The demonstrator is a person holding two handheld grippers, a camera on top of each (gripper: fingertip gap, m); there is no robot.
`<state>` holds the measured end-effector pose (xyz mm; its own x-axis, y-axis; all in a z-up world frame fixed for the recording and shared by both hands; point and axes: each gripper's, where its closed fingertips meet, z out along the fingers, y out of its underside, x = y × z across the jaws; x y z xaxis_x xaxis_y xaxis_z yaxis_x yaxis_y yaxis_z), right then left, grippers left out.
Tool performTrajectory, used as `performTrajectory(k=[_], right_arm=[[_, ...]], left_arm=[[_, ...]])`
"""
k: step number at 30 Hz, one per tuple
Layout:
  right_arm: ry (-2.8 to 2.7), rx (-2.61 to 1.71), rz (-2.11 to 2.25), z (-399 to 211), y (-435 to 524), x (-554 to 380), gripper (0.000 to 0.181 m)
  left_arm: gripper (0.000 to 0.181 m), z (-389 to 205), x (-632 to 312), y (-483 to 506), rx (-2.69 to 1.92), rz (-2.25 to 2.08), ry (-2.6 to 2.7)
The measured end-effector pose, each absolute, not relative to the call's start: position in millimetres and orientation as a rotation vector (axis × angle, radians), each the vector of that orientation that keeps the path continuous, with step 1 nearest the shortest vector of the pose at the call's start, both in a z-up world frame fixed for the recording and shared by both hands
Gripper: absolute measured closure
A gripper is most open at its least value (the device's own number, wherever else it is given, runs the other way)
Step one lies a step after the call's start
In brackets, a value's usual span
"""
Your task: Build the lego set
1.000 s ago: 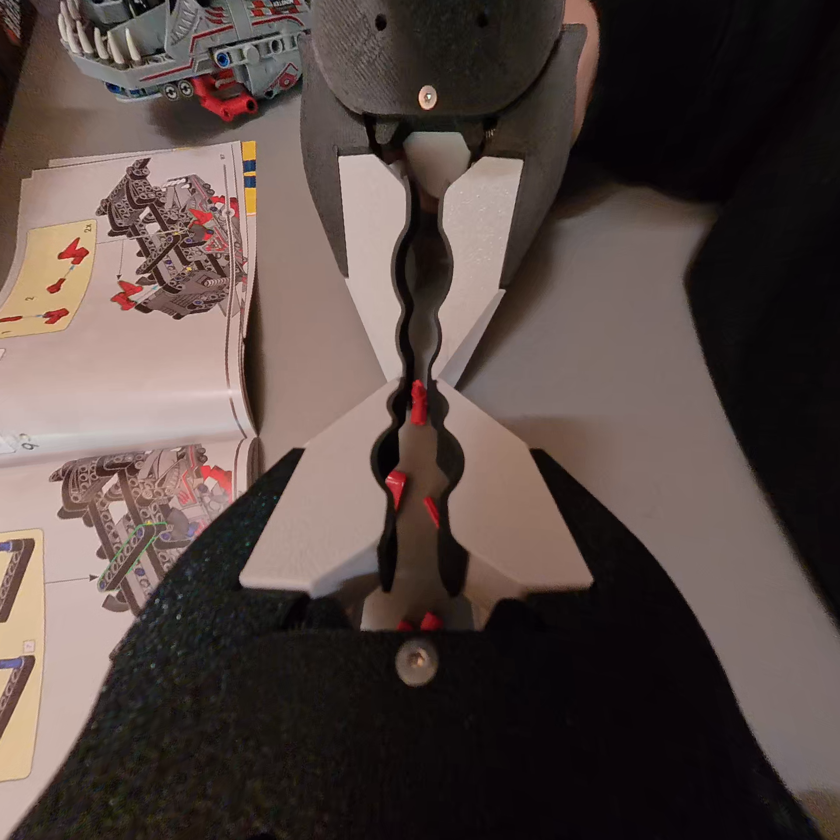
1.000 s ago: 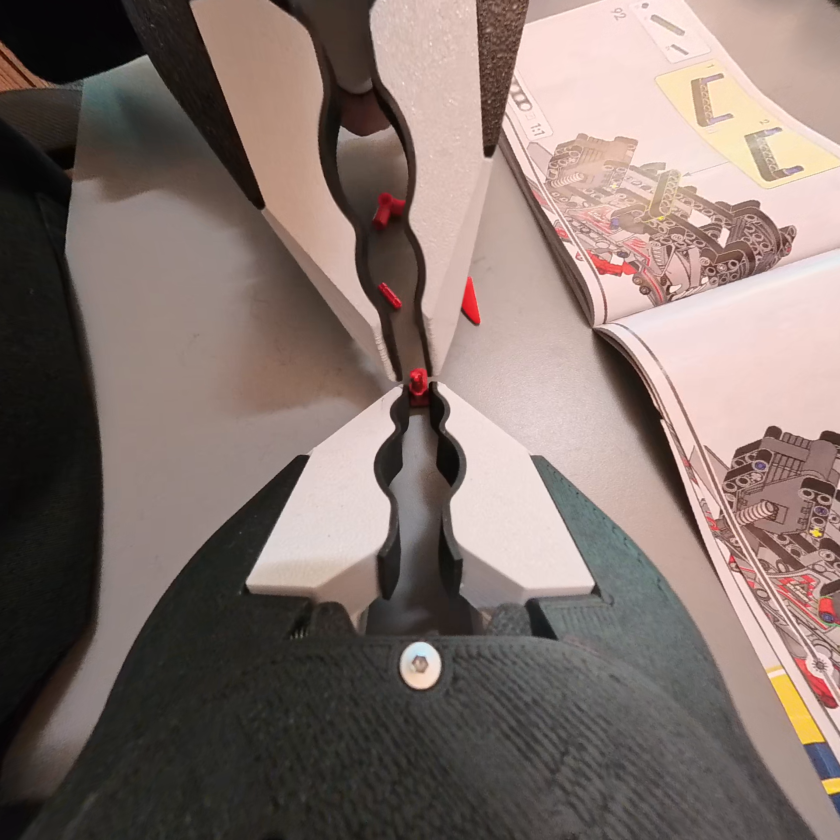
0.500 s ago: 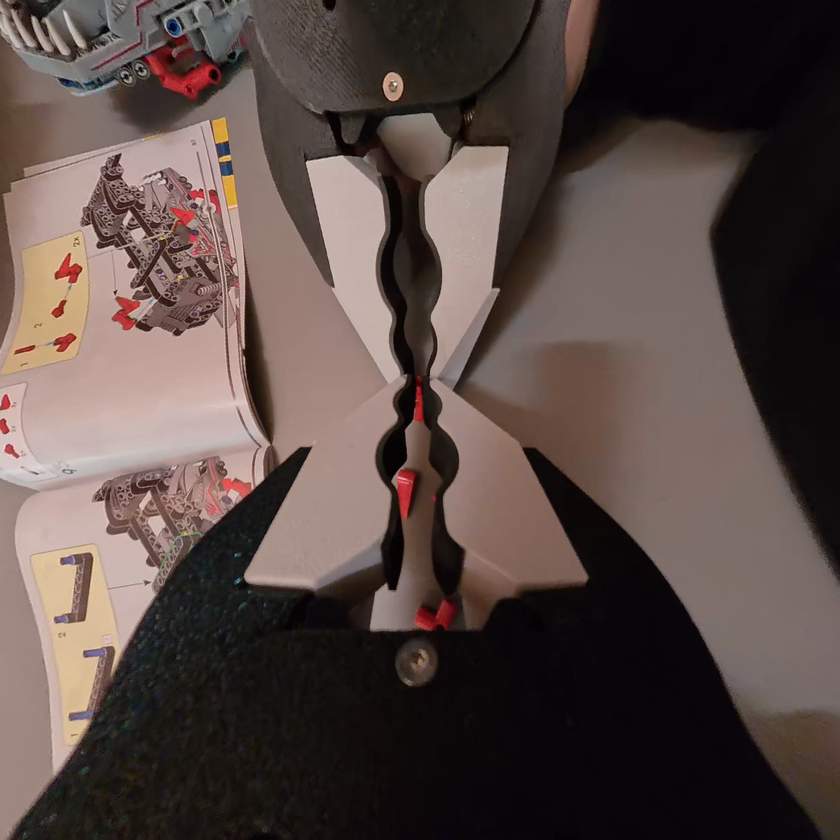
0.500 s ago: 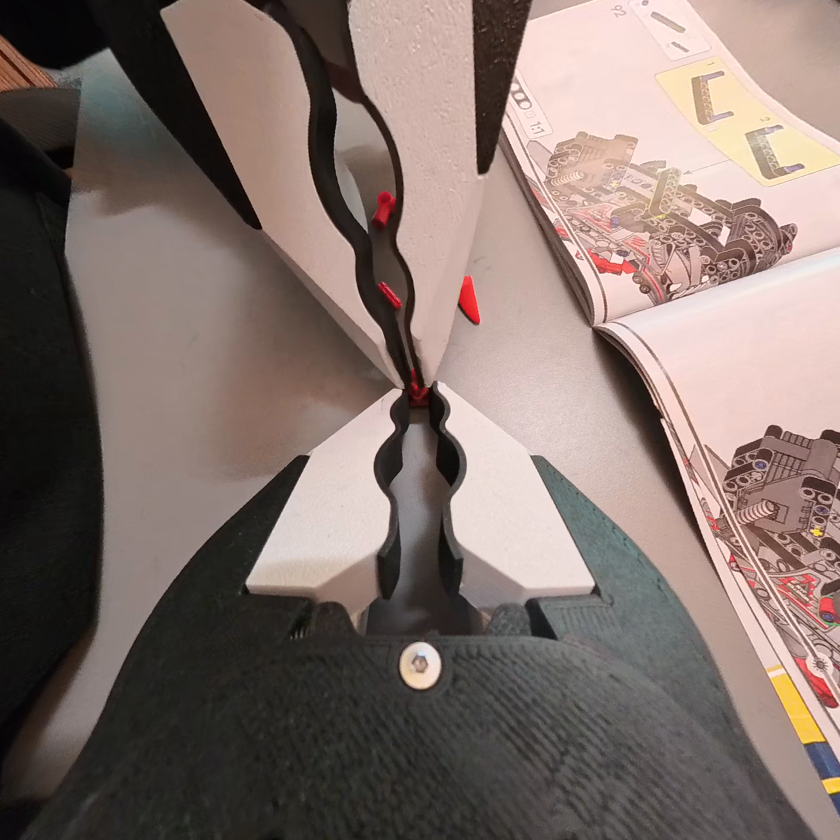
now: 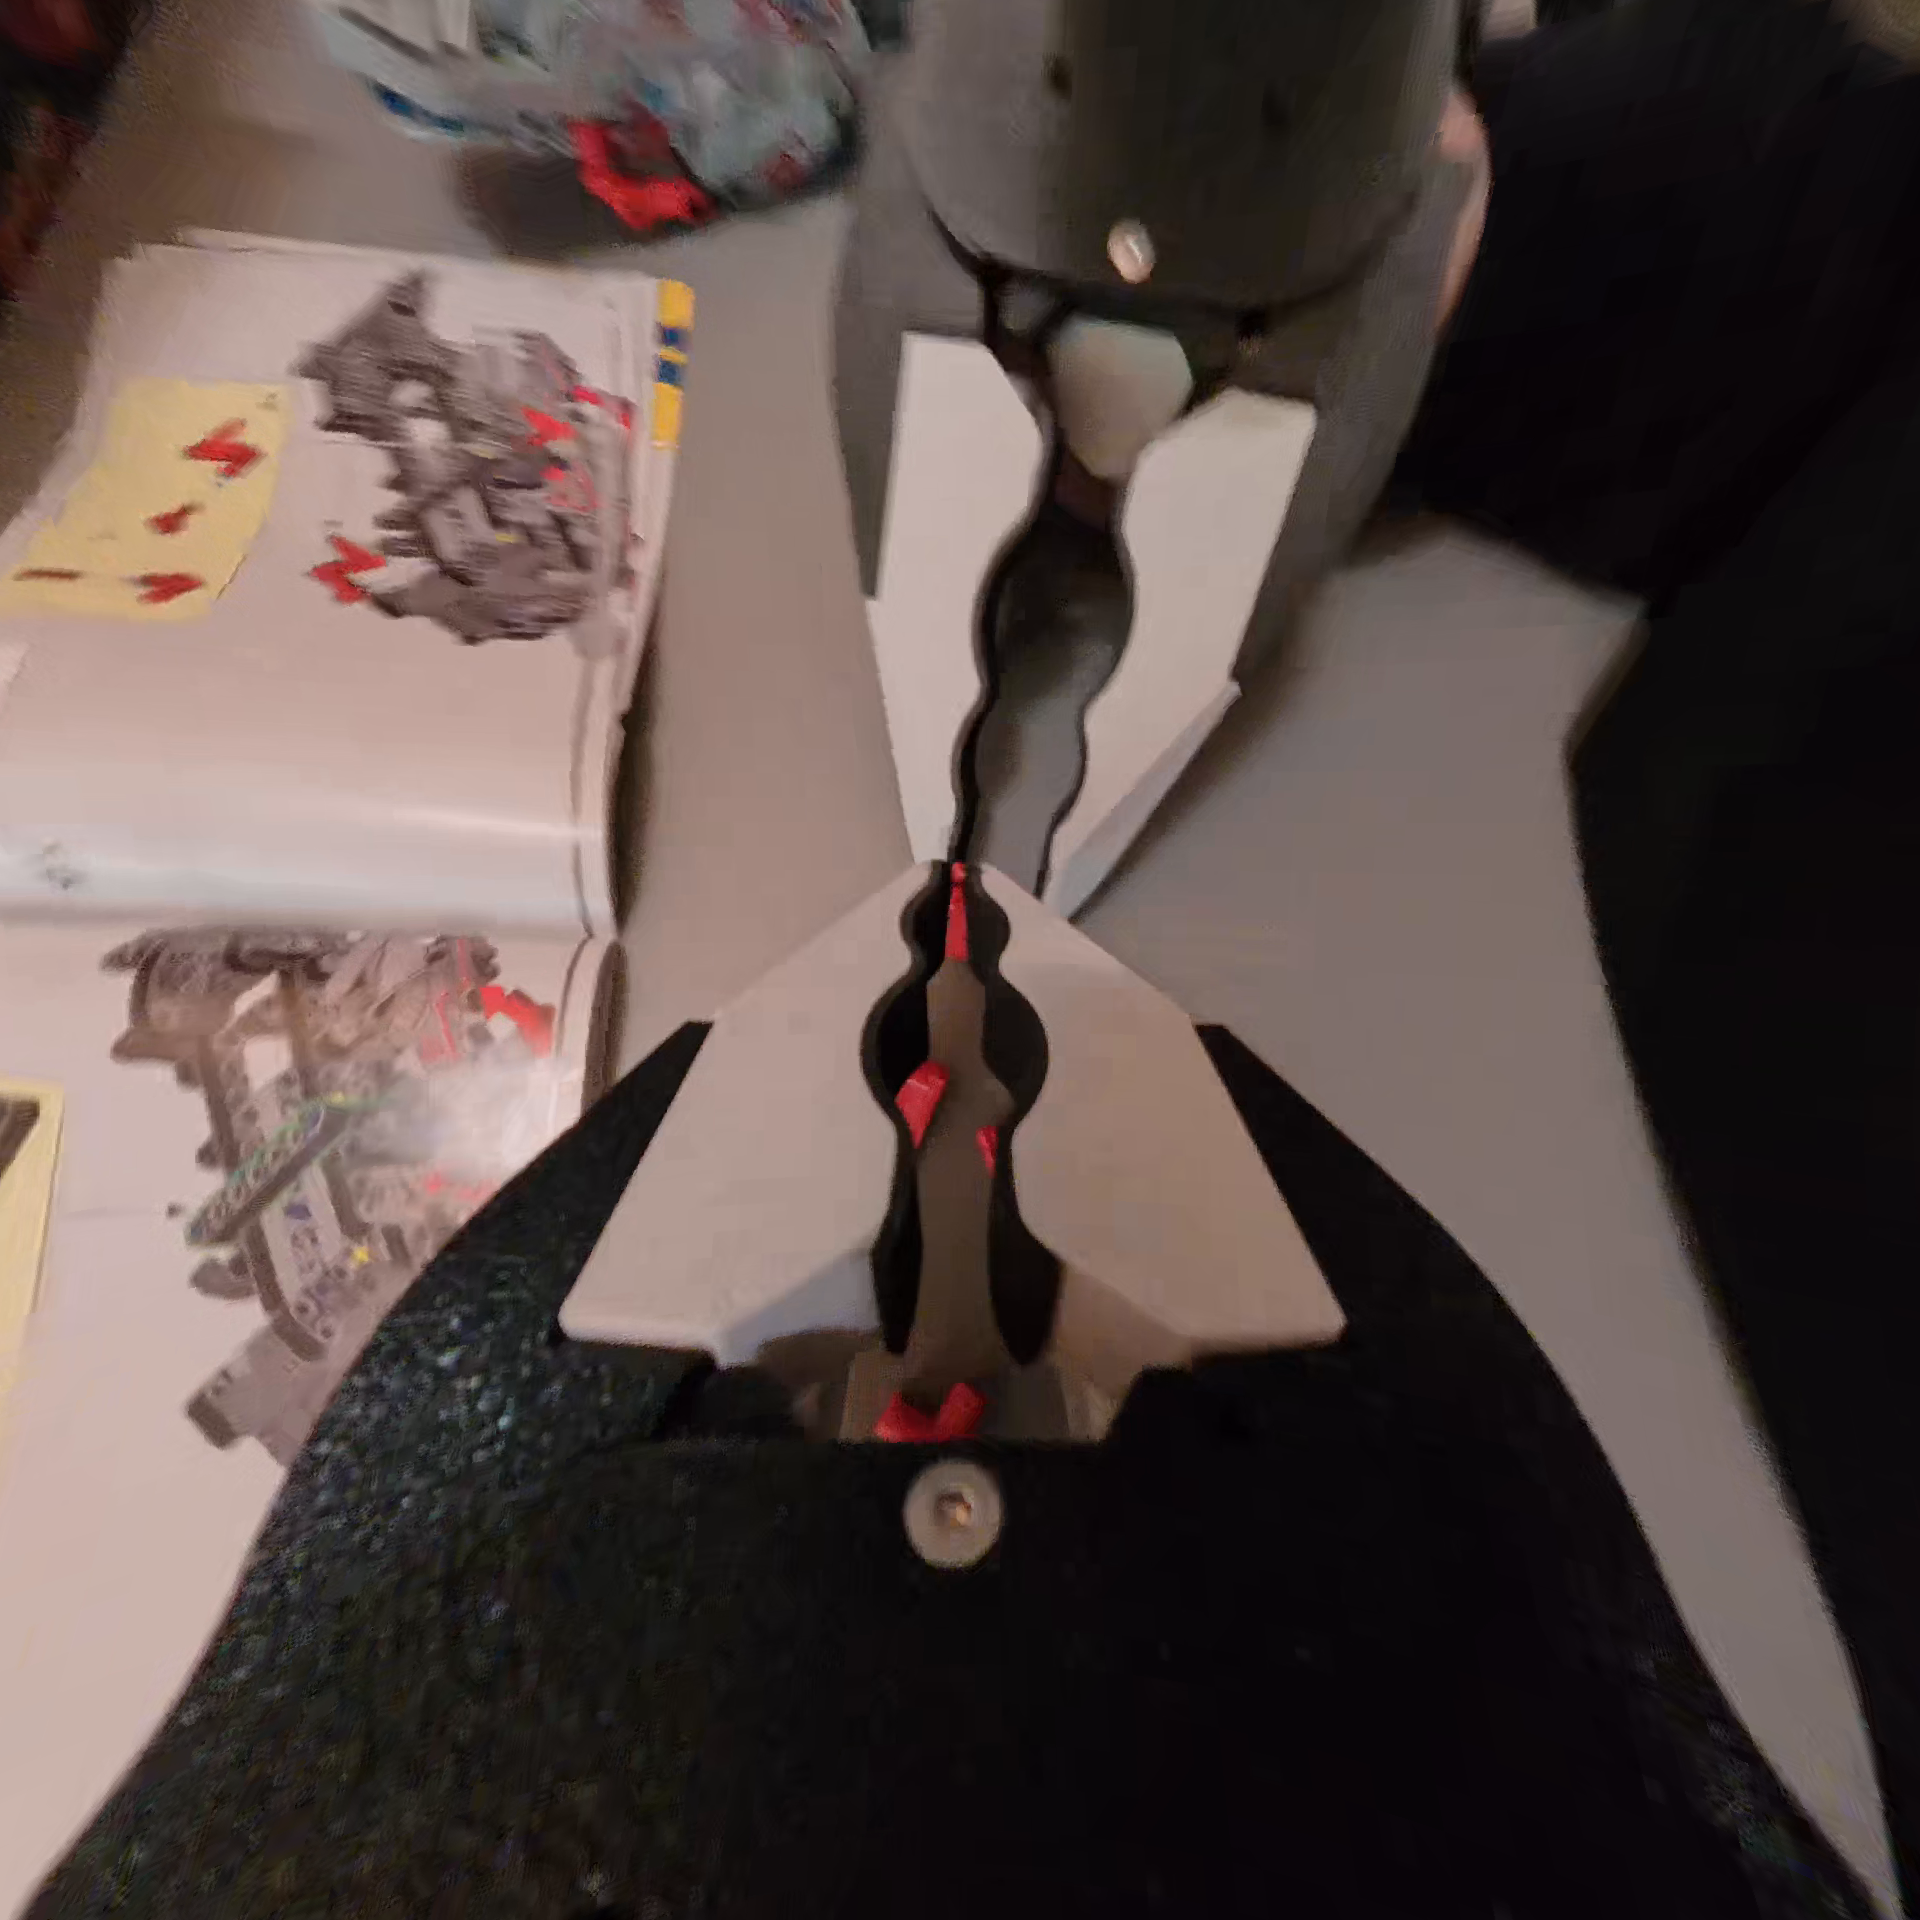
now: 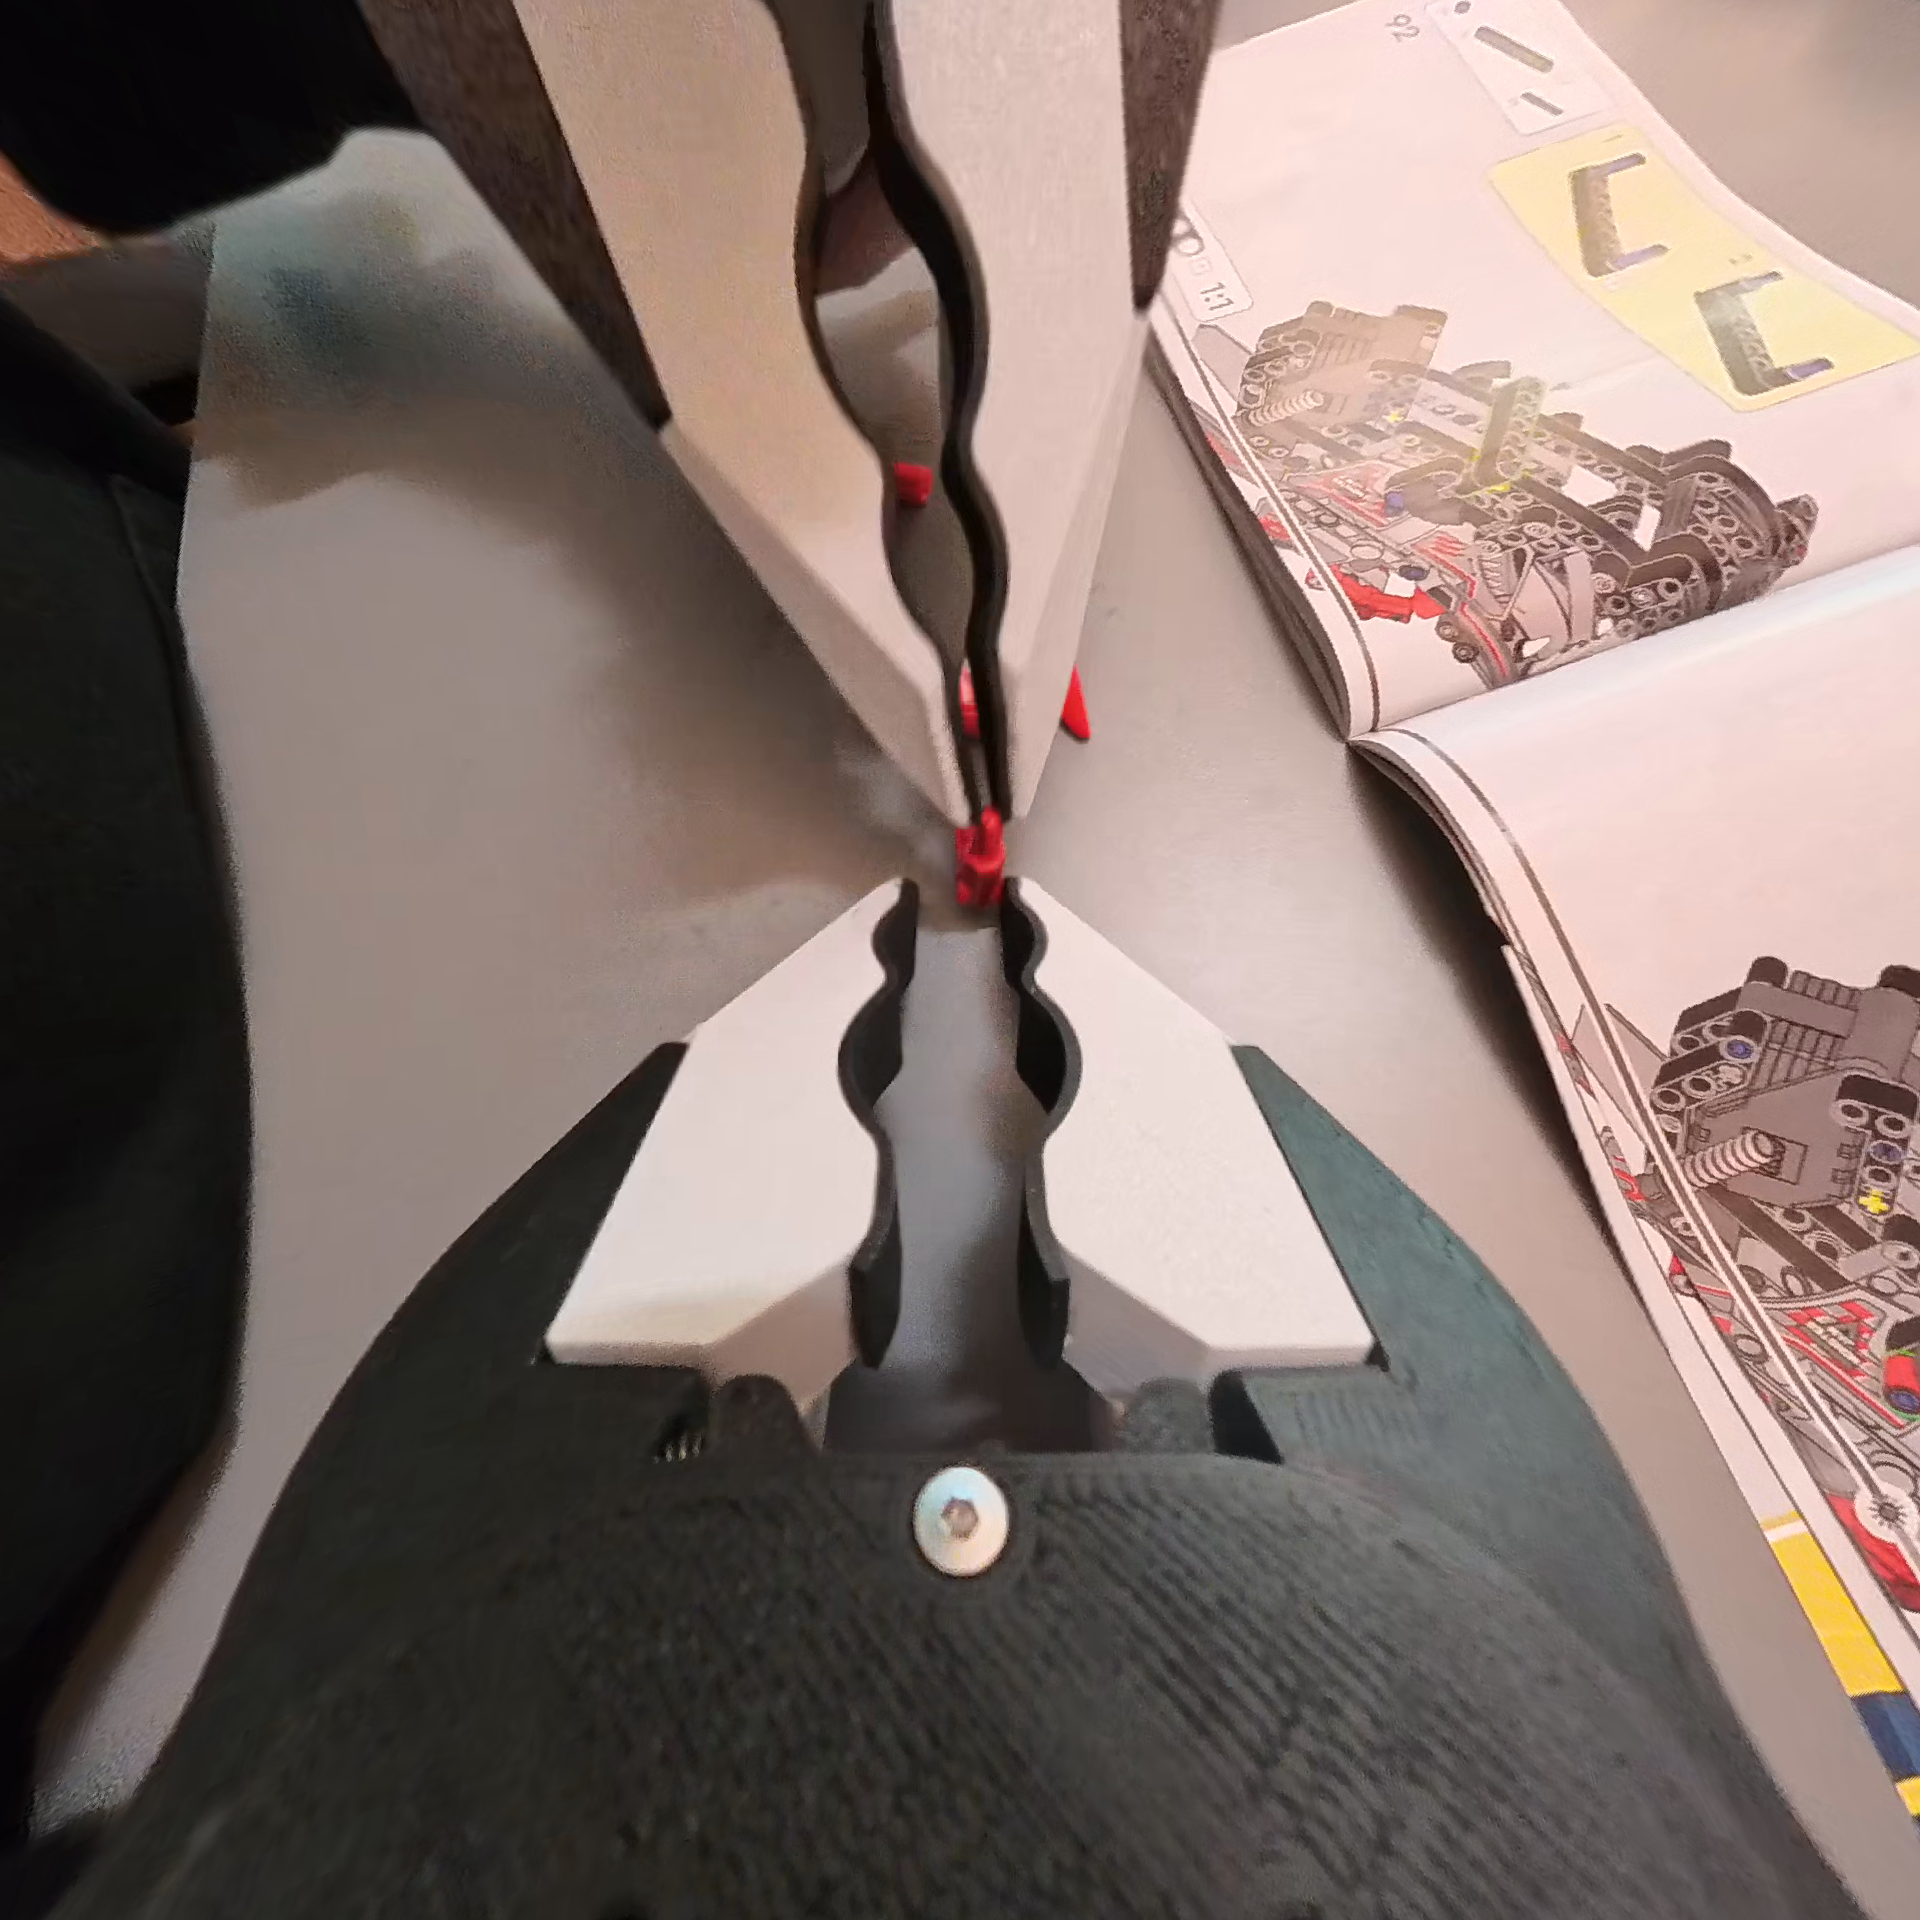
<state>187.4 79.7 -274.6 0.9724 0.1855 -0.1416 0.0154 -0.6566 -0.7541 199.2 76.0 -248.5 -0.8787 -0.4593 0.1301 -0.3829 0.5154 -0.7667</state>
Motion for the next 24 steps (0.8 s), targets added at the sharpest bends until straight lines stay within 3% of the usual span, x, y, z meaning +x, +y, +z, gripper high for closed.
performTrajectory(k=[6,13,24], right_arm=[[-0.025,-2.145,0.288,-254.1,82.5,195.6,0.146],[0.143,-1.583,0.363,-174.9,92.0,210.6,0.150],[0.190,-1.400,0.453,-157.0,97.2,205.7,0.170]], left_arm=[[0.181,-197.3,213.8,94.1,-1.108,-1.892,2.213],[0.181,-162.9,216.9,109.3,-1.262,-2.282,1.811],[0.181,-150.2,211.9,96.4,-1.173,-2.301,1.790]])
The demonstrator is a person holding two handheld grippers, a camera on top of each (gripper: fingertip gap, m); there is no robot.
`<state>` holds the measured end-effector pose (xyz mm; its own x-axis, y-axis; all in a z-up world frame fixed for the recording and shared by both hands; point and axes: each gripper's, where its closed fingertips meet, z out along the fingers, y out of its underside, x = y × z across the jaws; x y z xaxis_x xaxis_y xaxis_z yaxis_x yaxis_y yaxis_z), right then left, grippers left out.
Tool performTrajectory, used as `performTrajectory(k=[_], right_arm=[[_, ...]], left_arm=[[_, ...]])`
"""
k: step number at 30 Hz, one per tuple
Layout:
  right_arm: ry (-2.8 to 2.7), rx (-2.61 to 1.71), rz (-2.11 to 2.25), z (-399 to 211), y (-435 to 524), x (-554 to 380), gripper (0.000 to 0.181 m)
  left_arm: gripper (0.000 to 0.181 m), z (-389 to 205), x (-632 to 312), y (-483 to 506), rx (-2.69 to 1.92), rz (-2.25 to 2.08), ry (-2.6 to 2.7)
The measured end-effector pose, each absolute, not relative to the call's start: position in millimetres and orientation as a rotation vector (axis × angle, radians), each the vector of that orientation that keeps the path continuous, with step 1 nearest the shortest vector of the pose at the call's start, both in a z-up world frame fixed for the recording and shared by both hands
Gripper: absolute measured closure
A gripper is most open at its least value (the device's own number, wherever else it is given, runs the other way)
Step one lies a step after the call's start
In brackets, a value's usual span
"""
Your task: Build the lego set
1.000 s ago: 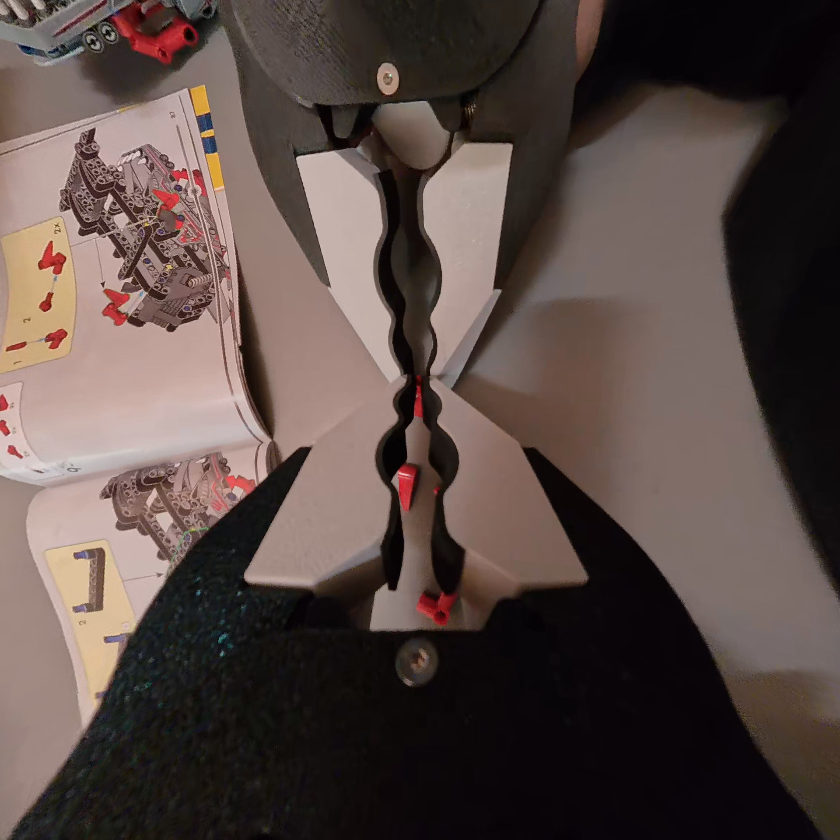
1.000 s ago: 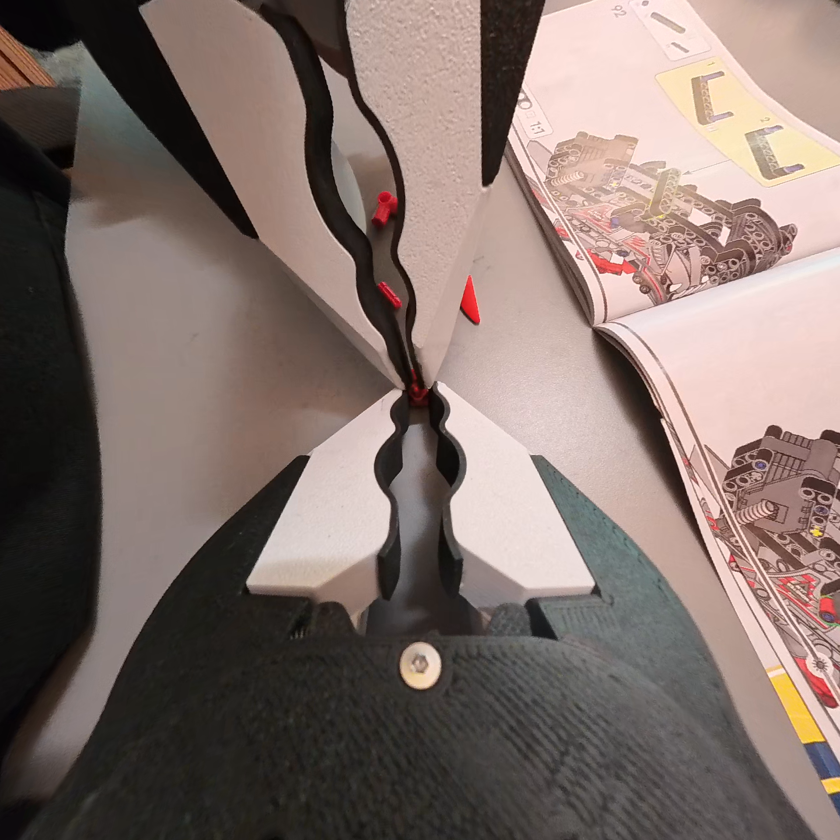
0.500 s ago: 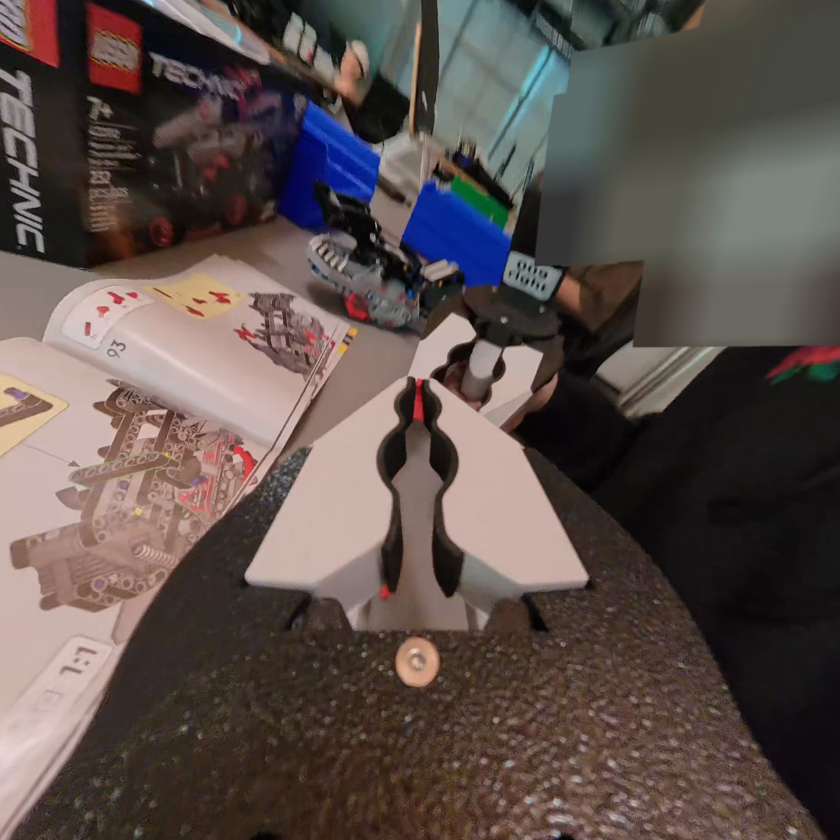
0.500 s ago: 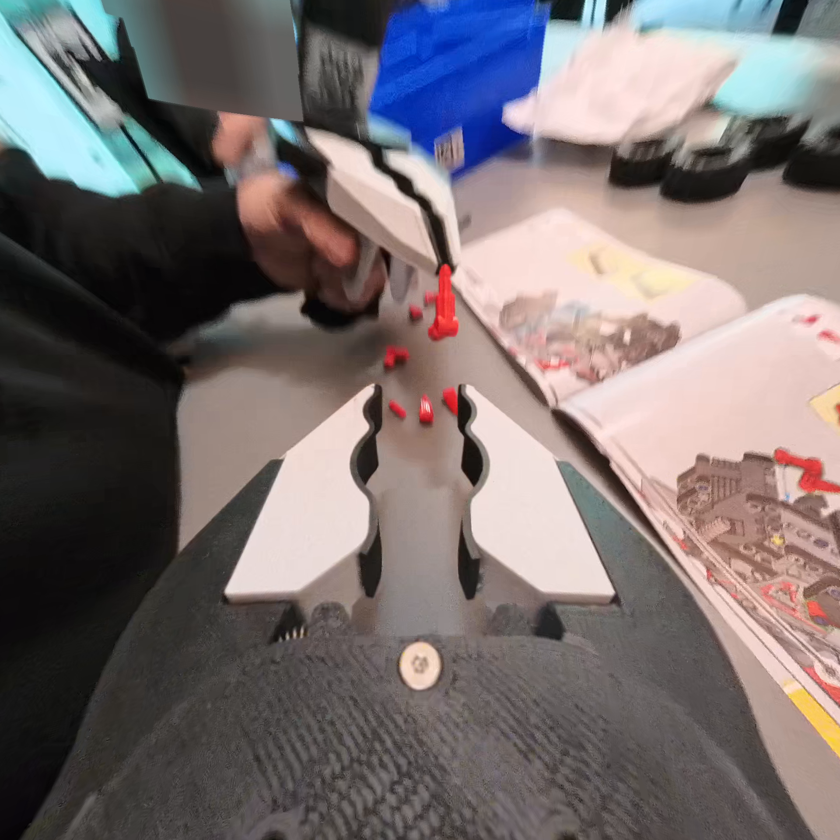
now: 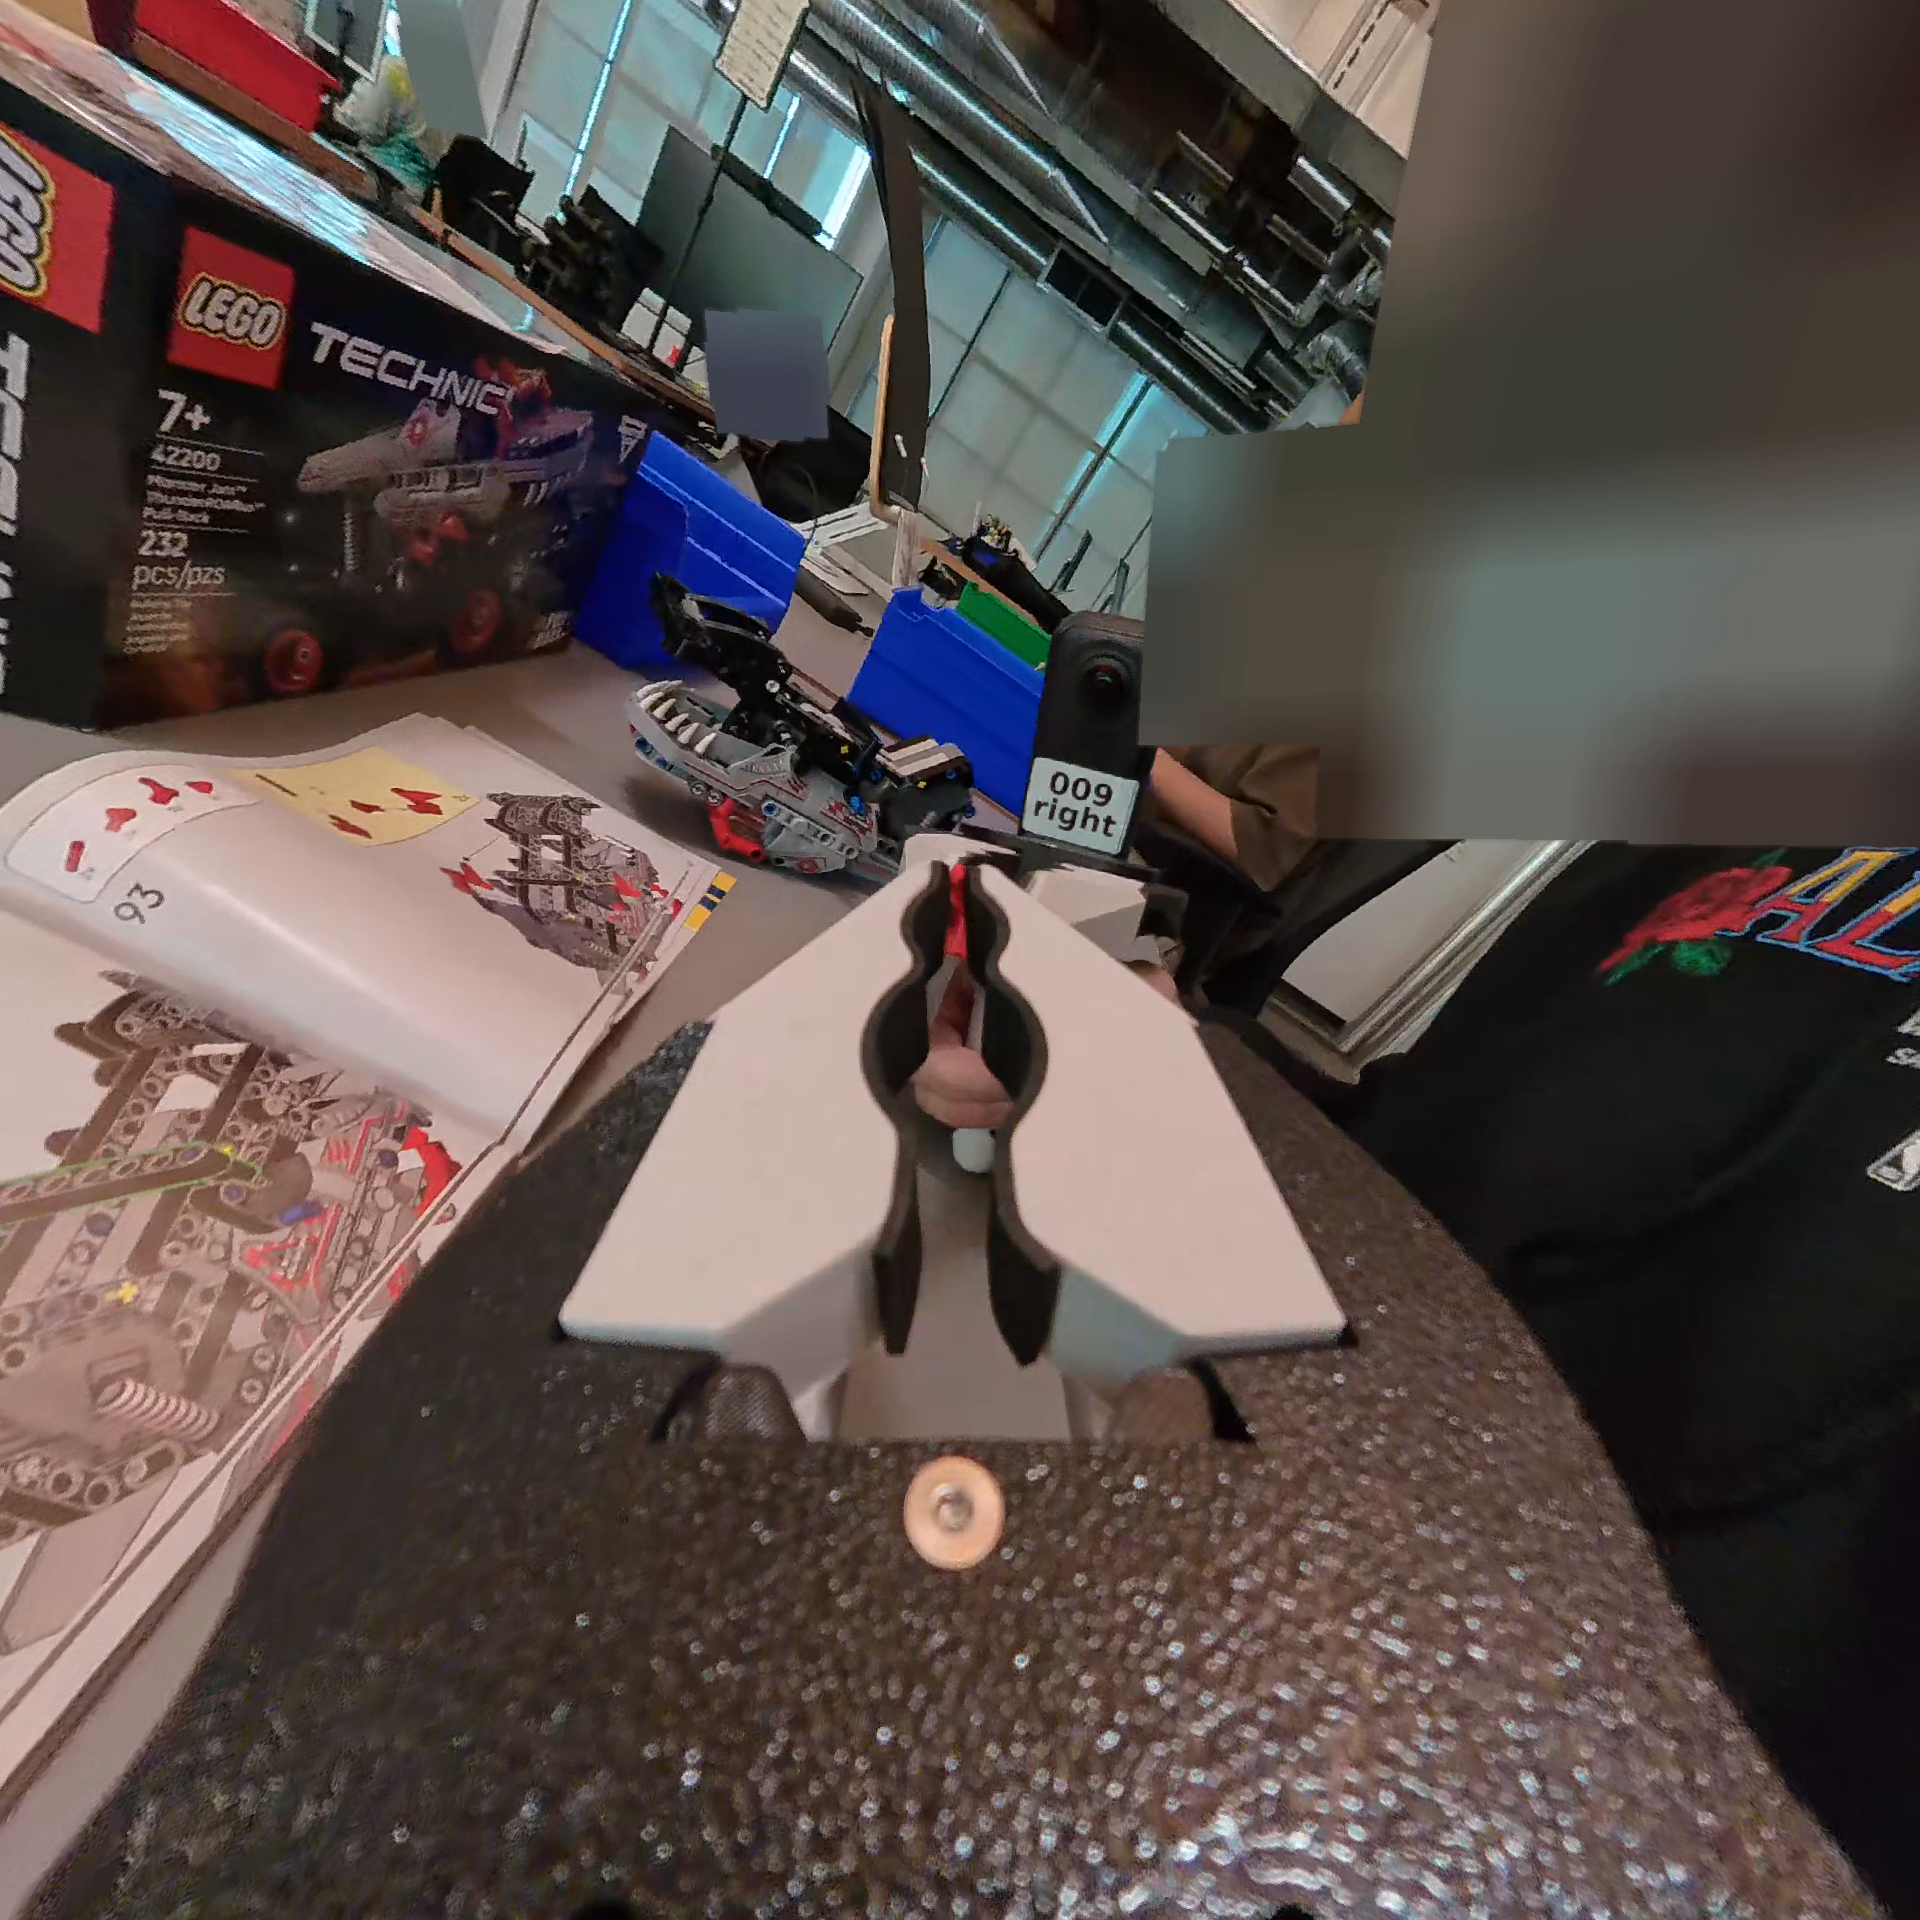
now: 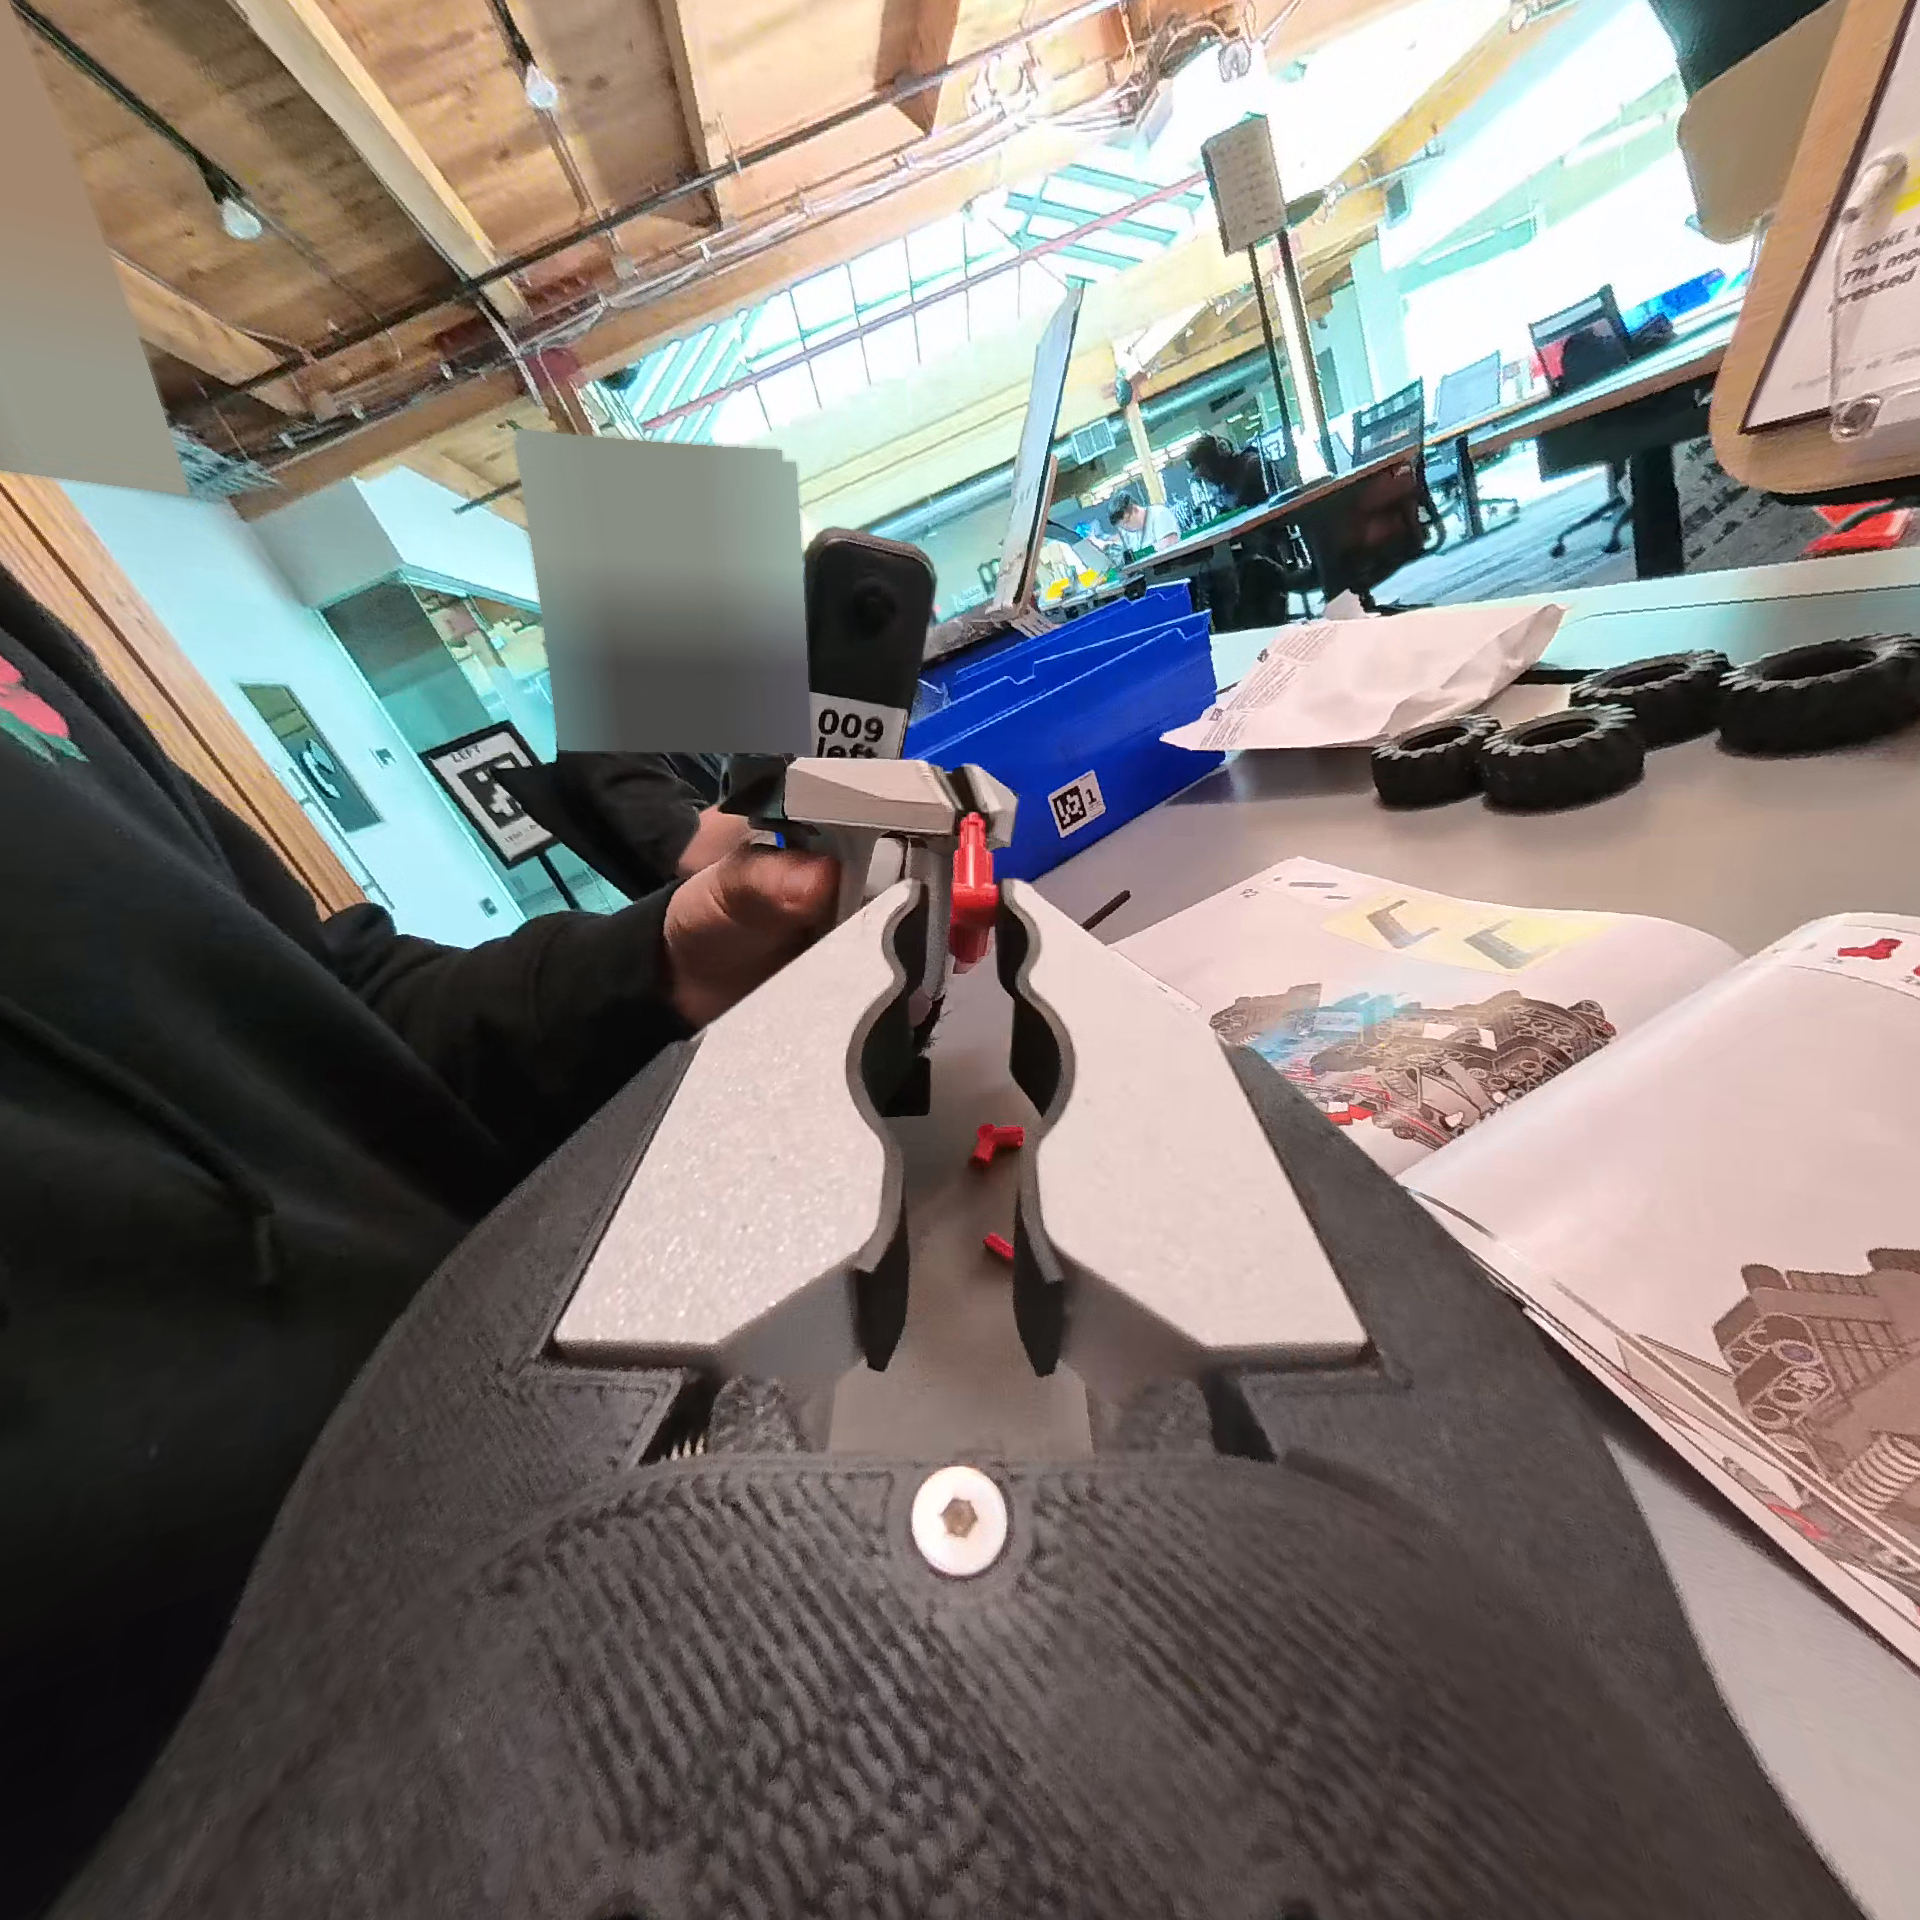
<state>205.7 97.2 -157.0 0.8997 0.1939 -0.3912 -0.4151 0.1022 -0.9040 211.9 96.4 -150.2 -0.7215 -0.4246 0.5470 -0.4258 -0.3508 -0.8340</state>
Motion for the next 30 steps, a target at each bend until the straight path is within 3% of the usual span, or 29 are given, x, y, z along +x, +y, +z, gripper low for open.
performTrajectory(k=[10,15,17,30], right_arm=[[0.191,-1.387,0.526,-157.0,94.3,204.5,0.175],[0.165,-1.412,0.548,-158.8,96.5,198.4,0.174],[0.158,-1.426,0.540,-159.9,97.8,196.8,0.174],[0.103,-1.489,0.563,-165.0,100.2,186.5,0.175]], left_arm=[[0.180,-152.3,207.2,95.8,1.102,2.292,-2.017],[0.169,-160.0,203.8,94.9,1.057,2.179,-2.212],[0.177,-159.9,200.5,92.3,1.007,2.159,-2.260],[0.179,-165.4,189.0,94.6,0.916,2.049,-2.296]])
